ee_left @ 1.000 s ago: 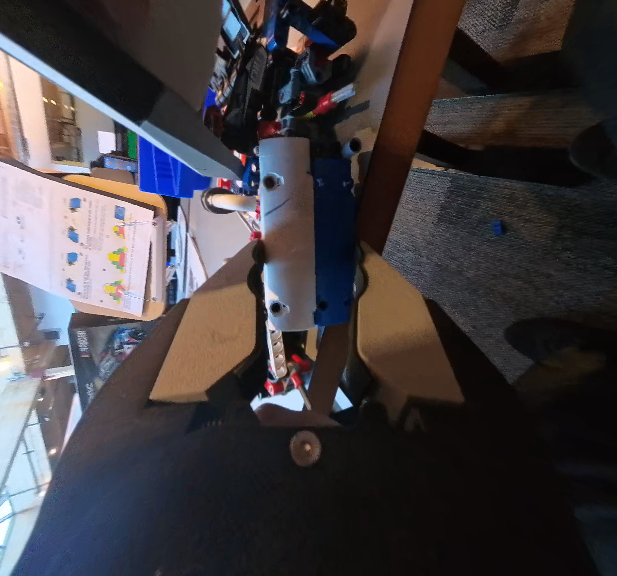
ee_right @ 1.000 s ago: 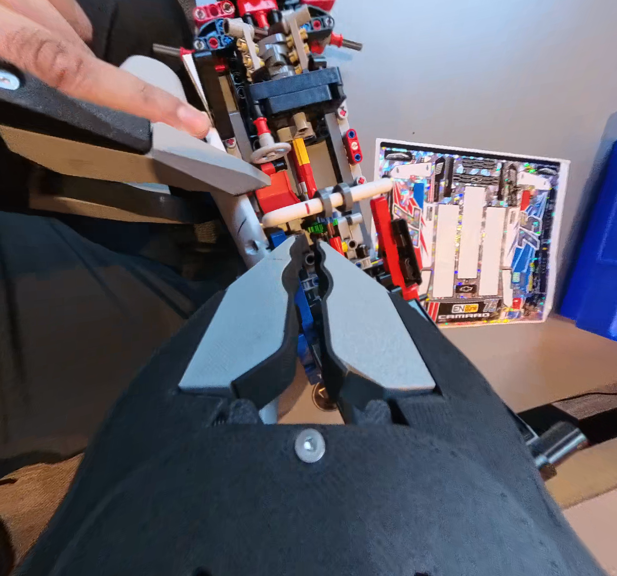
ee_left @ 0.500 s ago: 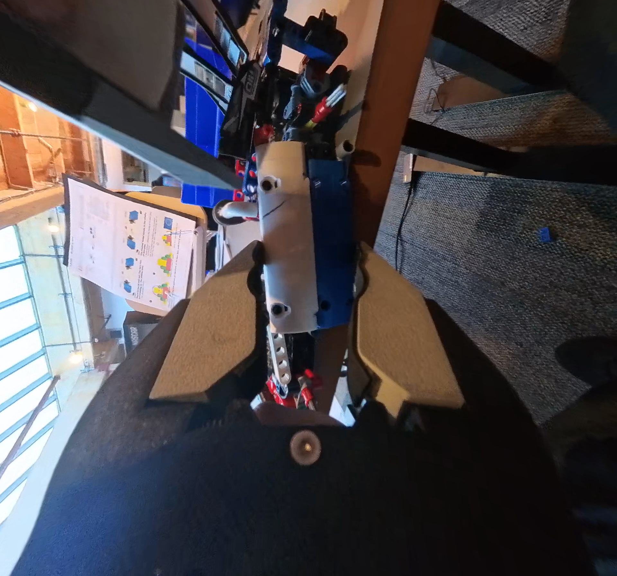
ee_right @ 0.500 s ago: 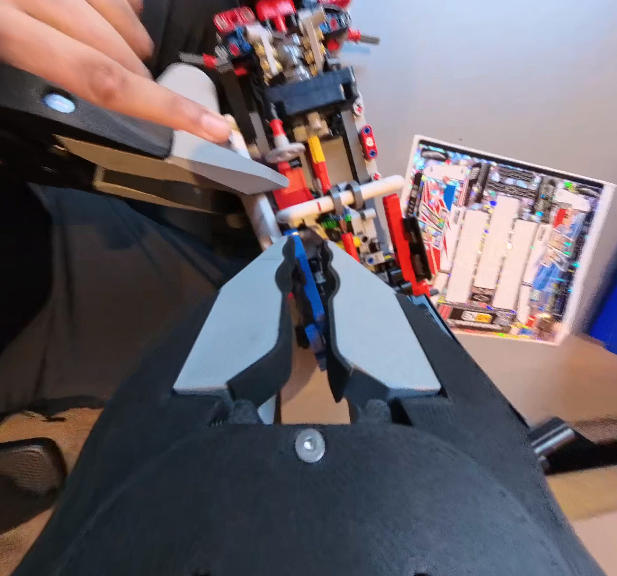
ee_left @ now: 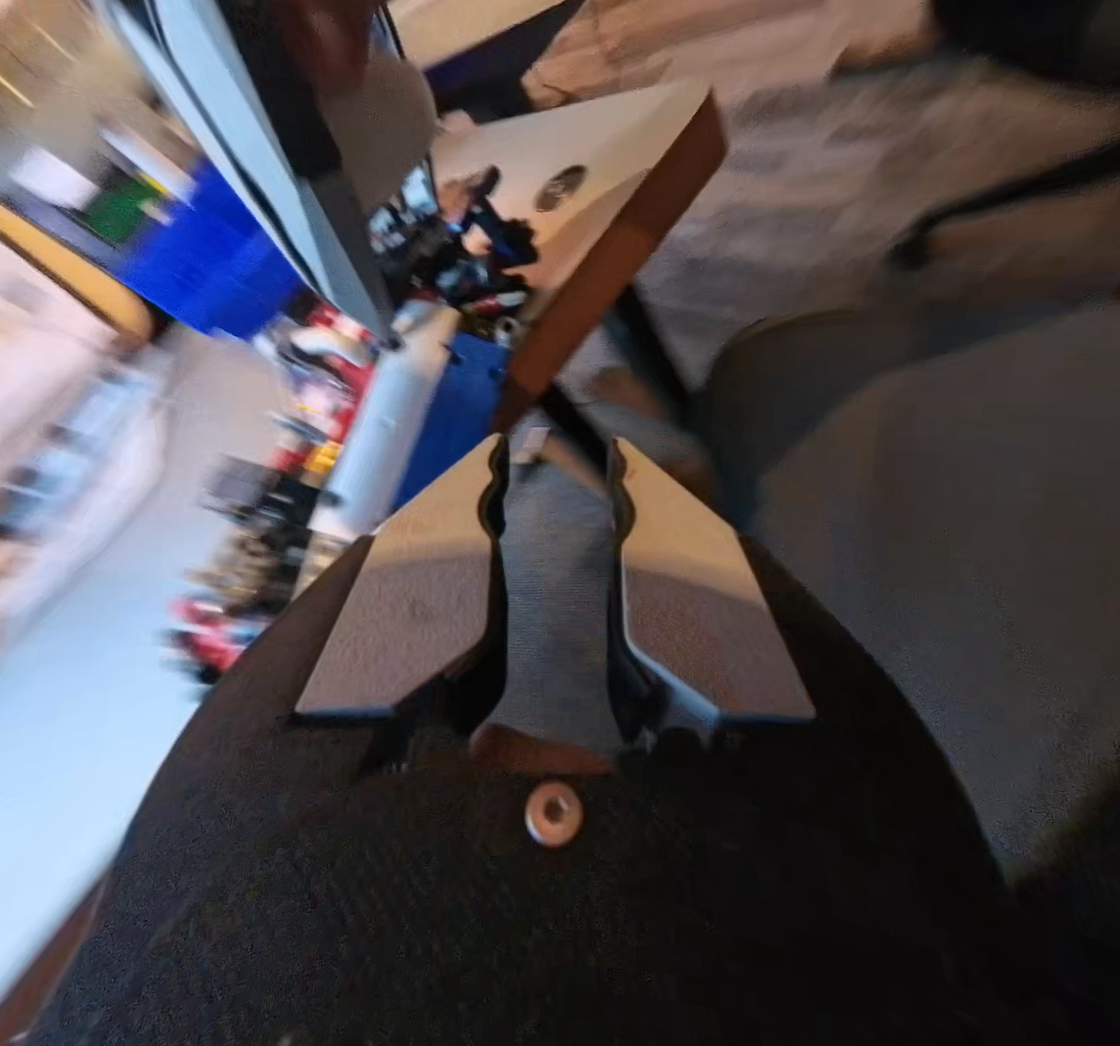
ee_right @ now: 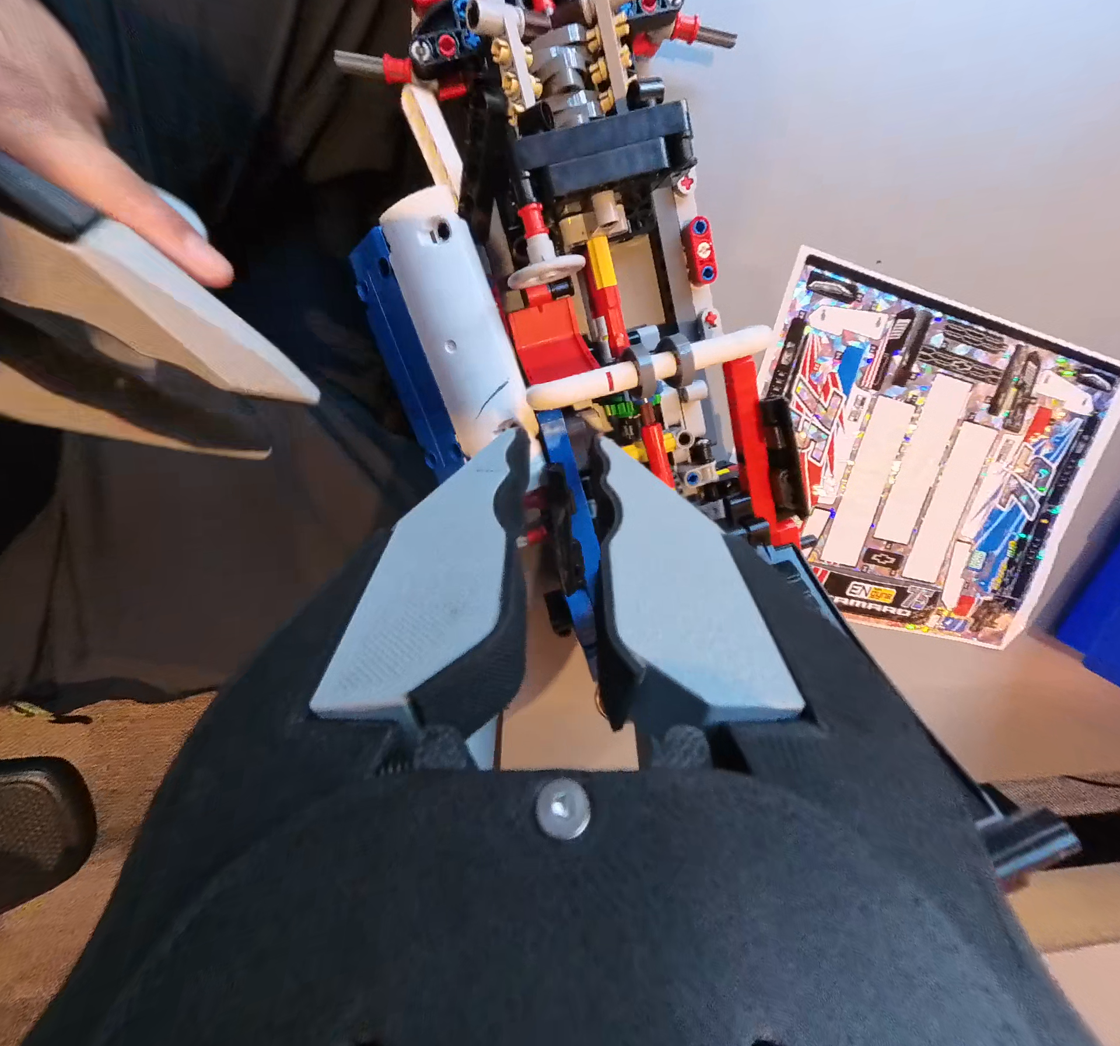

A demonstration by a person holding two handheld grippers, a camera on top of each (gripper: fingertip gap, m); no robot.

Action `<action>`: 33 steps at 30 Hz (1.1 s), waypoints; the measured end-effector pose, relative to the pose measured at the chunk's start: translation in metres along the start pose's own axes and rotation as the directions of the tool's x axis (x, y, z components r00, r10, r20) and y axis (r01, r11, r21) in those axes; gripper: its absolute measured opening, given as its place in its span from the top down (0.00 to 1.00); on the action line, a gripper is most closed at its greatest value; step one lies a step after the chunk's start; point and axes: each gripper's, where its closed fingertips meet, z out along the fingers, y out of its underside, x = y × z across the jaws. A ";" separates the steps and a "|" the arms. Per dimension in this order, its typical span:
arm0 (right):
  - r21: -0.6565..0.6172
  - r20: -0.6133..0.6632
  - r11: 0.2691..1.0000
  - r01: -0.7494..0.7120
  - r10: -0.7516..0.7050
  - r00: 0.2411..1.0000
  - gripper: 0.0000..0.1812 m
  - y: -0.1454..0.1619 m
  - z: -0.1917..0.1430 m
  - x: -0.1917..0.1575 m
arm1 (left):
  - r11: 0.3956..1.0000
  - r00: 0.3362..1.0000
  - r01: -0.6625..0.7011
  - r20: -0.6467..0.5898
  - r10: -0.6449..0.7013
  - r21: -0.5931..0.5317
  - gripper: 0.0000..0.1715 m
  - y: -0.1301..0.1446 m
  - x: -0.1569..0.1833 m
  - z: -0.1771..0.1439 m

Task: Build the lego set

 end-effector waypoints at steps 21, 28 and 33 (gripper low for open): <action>0.056 0.088 0.998 0.001 -0.006 0.996 0.92 -0.002 0.003 -0.006 | 0.009 0.067 0.995 -0.626 -0.777 0.095 0.91 0.011 -0.060 0.015; 0.085 0.143 0.993 -0.077 0.065 0.988 0.93 0.001 0.001 -0.005 | -0.101 -0.014 0.992 -0.727 -0.687 0.077 0.84 -0.011 -0.068 0.011; 0.077 0.180 0.992 -0.105 0.090 0.980 0.92 0.002 -0.001 -0.004 | -0.033 0.086 0.986 -0.672 -0.736 0.162 0.92 -0.010 -0.068 0.017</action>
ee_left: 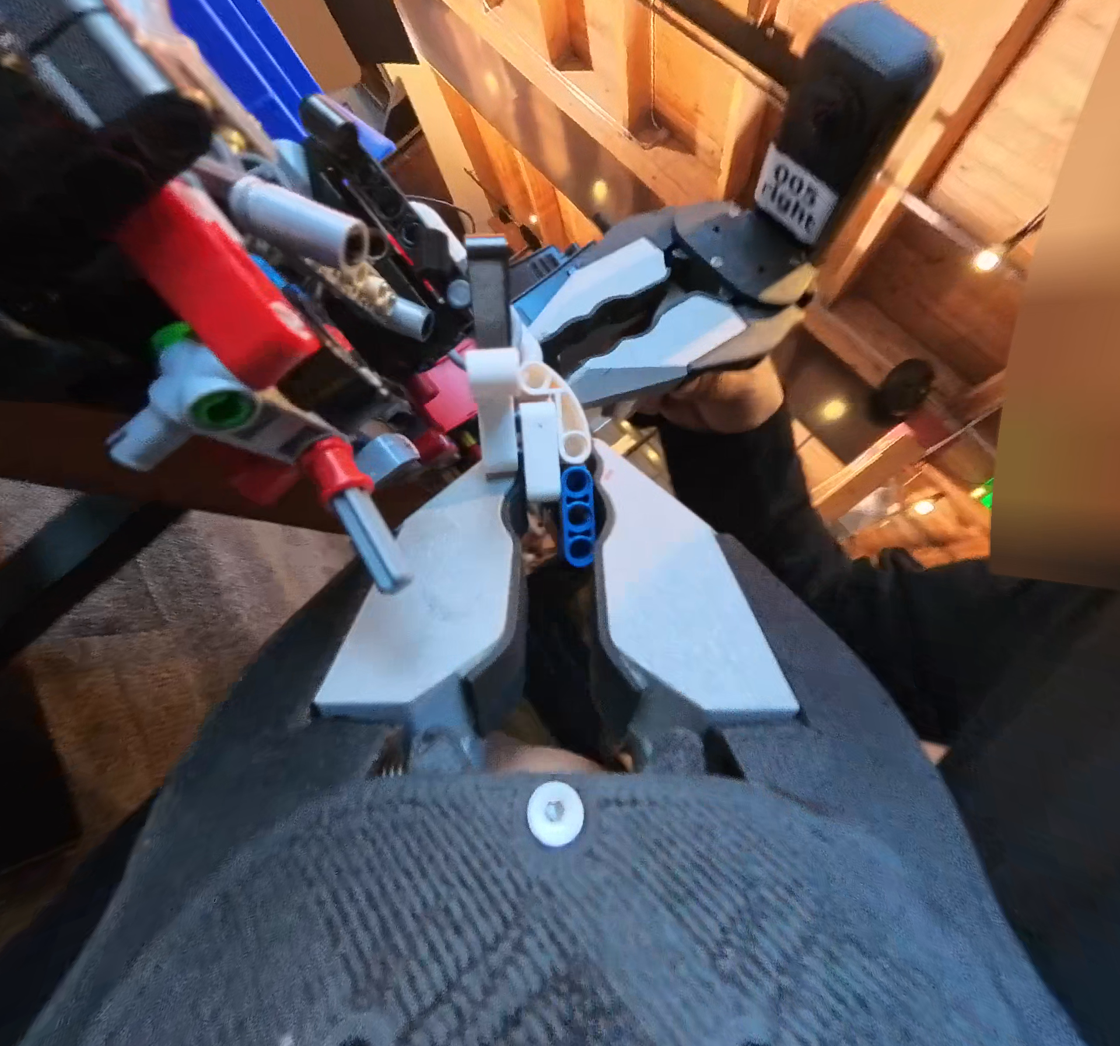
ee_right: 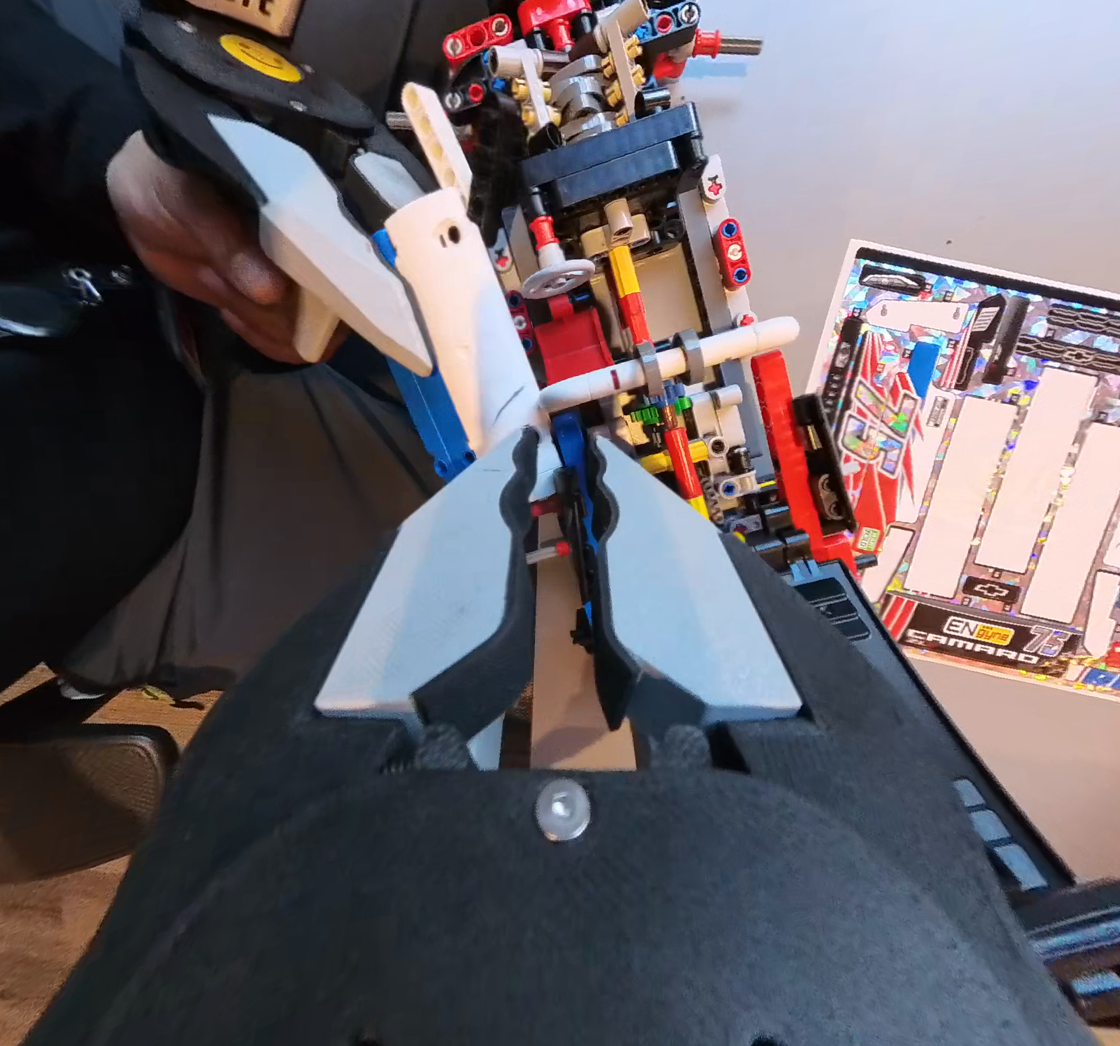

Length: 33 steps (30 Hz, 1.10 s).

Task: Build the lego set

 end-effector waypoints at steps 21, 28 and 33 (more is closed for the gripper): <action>-0.088 -0.003 0.991 0.097 -0.097 0.995 0.95 0.003 -0.001 0.001 | 0.809 0.820 -0.570 -0.046 0.570 -0.142 0.92 0.022 -0.012 -0.004; -0.037 0.001 0.997 0.066 -0.066 0.998 0.95 0.001 0.002 0.000 | 0.763 0.775 -0.627 -0.028 0.631 -0.158 0.92 0.025 -0.013 -0.006; 0.019 -0.064 0.999 0.044 -0.043 0.997 0.95 -0.001 0.002 0.002 | 0.713 0.722 -0.680 0.017 0.692 -0.169 0.92 0.024 -0.014 -0.006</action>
